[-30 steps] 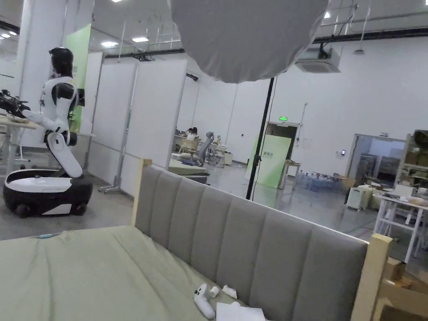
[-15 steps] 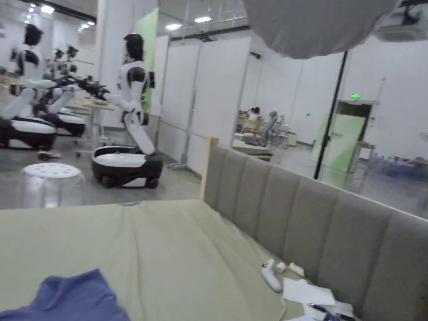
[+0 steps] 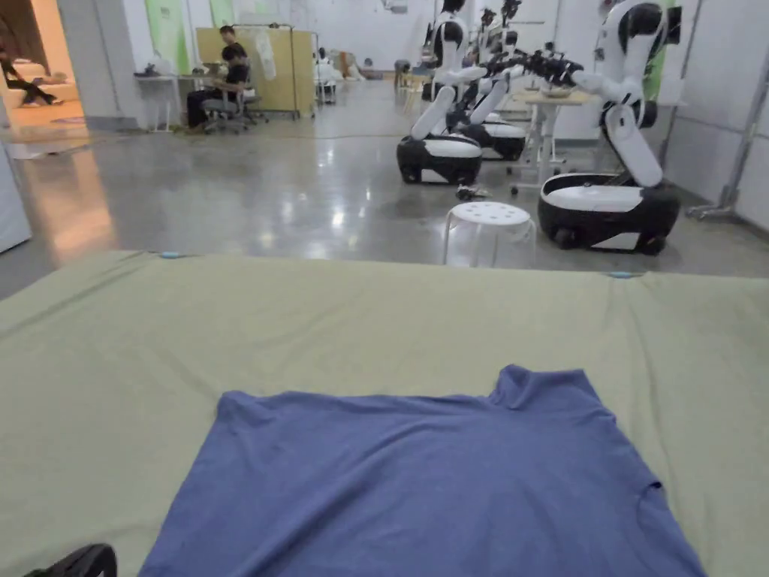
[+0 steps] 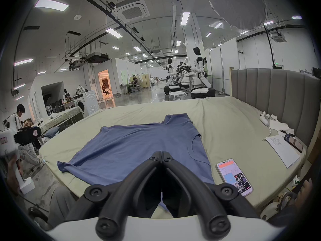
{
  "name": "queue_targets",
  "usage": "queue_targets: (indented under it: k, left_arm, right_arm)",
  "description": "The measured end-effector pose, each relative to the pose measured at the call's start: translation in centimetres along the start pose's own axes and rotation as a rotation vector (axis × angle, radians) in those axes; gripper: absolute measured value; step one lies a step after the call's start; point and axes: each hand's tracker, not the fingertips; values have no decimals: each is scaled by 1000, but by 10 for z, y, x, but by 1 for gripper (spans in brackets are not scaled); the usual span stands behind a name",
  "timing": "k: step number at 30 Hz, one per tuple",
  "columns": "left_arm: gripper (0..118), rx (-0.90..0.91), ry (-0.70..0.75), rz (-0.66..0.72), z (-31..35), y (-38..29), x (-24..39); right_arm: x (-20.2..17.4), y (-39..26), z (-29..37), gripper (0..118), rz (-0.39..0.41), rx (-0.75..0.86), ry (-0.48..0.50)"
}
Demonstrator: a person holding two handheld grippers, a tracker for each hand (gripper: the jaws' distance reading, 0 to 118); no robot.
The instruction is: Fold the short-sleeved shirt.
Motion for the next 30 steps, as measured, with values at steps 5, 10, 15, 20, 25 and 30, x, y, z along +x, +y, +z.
queue_targets:
  k: [5,10,15,20,25,30]
  left_arm:
    - [4,-31,13,45,0,-6,-13]
    - [17,-130,29,68,-12,-16,-34]
    - [79,-317,-11,89,-49,-40,-65]
    - [78,-476,30,153,-92,-72,-88]
    - [43,-608,50,181,-121,-96,-94]
    - [16,-612,51,72,-122,-94,-77]
  right_arm:
    - [-8,0,6,0,10,-23,1]
    - [-10,1,4,0,7,-43,-1]
    - [-15,2,-2,0,1,-62,1]
    - [-17,0,-3,0,4,-83,-5]
    - [-11,-2,2,0,14,-103,-45]
    - [4,-5,8,0,2,-124,-105]
